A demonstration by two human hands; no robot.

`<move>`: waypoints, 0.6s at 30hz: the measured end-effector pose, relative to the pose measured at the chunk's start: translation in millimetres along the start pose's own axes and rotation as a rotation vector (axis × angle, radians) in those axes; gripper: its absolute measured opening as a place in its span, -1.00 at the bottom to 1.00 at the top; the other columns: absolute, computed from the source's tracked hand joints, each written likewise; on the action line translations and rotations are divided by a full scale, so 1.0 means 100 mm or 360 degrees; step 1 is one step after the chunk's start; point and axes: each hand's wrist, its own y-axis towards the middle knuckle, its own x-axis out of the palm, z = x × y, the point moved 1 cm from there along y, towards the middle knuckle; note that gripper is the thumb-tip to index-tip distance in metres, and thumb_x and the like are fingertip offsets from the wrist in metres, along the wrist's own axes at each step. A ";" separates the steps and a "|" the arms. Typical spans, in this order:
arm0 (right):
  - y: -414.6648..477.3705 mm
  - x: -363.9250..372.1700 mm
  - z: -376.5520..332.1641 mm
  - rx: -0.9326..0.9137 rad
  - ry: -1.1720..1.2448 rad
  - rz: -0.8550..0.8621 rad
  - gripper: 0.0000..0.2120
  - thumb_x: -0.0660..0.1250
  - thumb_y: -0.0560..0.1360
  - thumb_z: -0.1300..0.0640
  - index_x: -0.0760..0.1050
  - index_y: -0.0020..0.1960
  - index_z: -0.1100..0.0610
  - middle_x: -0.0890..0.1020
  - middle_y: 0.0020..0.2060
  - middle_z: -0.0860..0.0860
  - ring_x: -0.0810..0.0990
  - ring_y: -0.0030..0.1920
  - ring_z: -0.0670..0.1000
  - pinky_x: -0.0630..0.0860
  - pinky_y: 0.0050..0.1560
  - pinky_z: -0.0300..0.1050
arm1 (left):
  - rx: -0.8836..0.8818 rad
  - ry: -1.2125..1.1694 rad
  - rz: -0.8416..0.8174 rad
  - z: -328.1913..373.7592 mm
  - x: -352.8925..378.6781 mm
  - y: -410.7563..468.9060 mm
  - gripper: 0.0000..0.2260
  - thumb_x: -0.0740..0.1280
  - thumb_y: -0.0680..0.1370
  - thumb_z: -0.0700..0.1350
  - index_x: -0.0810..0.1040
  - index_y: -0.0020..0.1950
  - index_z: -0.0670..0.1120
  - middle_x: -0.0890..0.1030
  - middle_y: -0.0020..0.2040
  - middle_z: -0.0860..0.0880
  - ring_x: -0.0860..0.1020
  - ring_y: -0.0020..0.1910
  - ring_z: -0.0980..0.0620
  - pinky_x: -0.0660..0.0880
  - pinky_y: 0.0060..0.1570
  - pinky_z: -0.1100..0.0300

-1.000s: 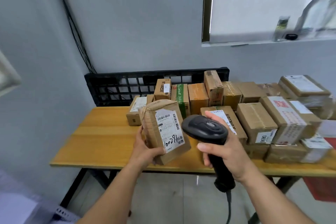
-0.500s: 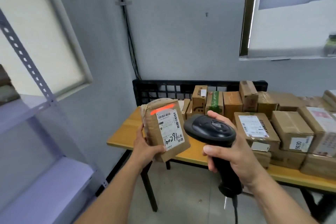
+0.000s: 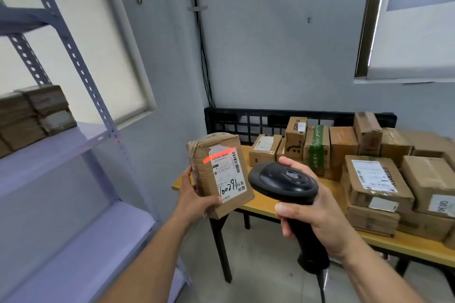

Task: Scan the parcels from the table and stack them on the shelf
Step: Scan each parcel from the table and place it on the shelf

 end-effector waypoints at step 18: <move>0.69 1.90 -0.13 -0.0183 0.0049 -0.0326 -0.16 0.52 0.21 0.24 0.33 0.40 -0.18 0.62 -0.22 0.35 0.54 -0.46 0.24 0.50 -0.44 0.09 | 0.0139 -0.0059 0.0507 0.00 -2.33 -0.50 -0.06 0.53 0.38 -0.27 0.02 0.54 0.12 0.42 0.24 -0.03 0.48 0.17 -0.03 0.50 -0.38 0.37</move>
